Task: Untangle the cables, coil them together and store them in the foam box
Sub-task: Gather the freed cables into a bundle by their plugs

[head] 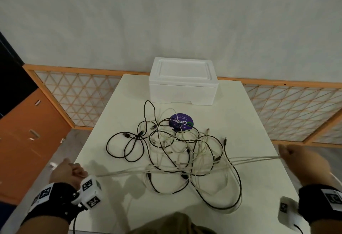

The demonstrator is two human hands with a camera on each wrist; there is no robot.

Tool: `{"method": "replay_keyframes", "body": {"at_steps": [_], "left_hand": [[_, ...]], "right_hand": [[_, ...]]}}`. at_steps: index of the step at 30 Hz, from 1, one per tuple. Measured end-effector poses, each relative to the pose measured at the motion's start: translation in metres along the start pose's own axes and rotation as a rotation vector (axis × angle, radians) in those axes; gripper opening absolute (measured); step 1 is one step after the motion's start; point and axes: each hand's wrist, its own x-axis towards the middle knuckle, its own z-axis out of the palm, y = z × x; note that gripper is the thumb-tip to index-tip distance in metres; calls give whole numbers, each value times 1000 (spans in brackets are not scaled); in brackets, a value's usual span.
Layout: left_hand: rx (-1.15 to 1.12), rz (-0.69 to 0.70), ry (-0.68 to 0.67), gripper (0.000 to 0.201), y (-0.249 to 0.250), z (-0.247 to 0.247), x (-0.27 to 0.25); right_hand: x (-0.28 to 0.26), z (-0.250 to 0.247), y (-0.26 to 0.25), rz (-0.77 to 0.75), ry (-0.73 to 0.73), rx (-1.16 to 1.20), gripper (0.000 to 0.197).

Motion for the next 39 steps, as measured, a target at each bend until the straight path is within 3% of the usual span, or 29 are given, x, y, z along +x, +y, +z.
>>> {"method": "replay_keyframes", "body": {"at_steps": [4, 6, 8, 11, 14, 17, 21, 25, 29, 31, 34, 39], "left_hand": [[78, -71, -167, 35, -15, 27, -12], [73, -81, -214, 36, -22, 38, -15], [64, -104, -248, 37, -29, 45, -17], [54, -97, -267, 31, -34, 50, -18], [99, -159, -322, 25, -35, 49, -14], [153, -223, -409, 35, -33, 45, -11], [223, -210, -425, 37, -33, 44, -6], [272, -180, -424, 36, -33, 45, 0], [262, -170, -412, 39, -34, 45, 3], [261, -156, -410, 35, -34, 44, 5], [270, -122, -412, 29, -34, 44, 11], [261, -121, -394, 34, -37, 46, 21]], "right_hand": [[21, 52, -1, -13, -159, -79, 36], [25, 73, -21, -94, -196, -126, 49], [5, 78, -65, -166, -191, -92, 35], [-37, 69, -148, -389, -156, -33, 13], [-70, 73, -219, -656, -334, 12, 19], [-103, 84, -273, -784, -457, 40, 22], [-128, 115, -303, -771, -622, 42, 19], [-134, 130, -317, -762, -717, -106, 35], [-139, 132, -317, -811, -723, -308, 49], [-140, 136, -314, -847, -740, -341, 45], [-136, 135, -317, -879, -723, -272, 25], [-117, 126, -333, -759, -570, -47, 27]]}}
